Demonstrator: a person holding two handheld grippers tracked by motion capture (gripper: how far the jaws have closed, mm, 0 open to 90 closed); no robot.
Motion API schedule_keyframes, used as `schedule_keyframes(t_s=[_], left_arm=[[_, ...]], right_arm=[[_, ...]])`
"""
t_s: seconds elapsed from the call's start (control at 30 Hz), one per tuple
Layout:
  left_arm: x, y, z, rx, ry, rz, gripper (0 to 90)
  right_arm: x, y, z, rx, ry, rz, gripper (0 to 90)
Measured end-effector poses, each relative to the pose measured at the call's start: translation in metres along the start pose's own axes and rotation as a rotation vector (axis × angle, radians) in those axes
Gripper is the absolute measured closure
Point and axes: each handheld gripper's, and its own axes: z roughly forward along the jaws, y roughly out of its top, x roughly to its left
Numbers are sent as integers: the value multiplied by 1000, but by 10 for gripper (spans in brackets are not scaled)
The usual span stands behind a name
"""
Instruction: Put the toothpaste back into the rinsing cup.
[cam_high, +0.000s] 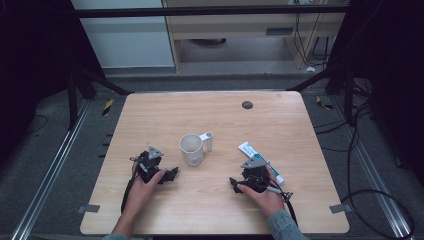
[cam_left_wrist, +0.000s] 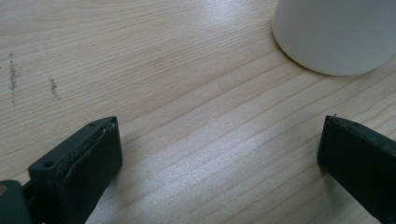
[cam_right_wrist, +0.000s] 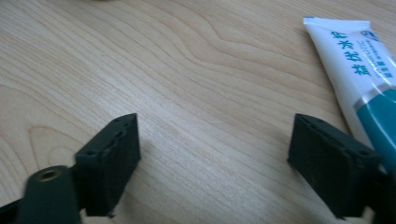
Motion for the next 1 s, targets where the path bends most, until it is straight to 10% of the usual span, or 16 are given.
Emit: schedule_keyframes(t_s=[0.5,1.0], left_arm=[[-1,-1,0,-1,6,-6,0],[0,-1,0,-3,8,-11,0]], right_arm=[[-12,28,-33,92,-46,-73,358],[-58,65,-43,177,-51,-43,422]])
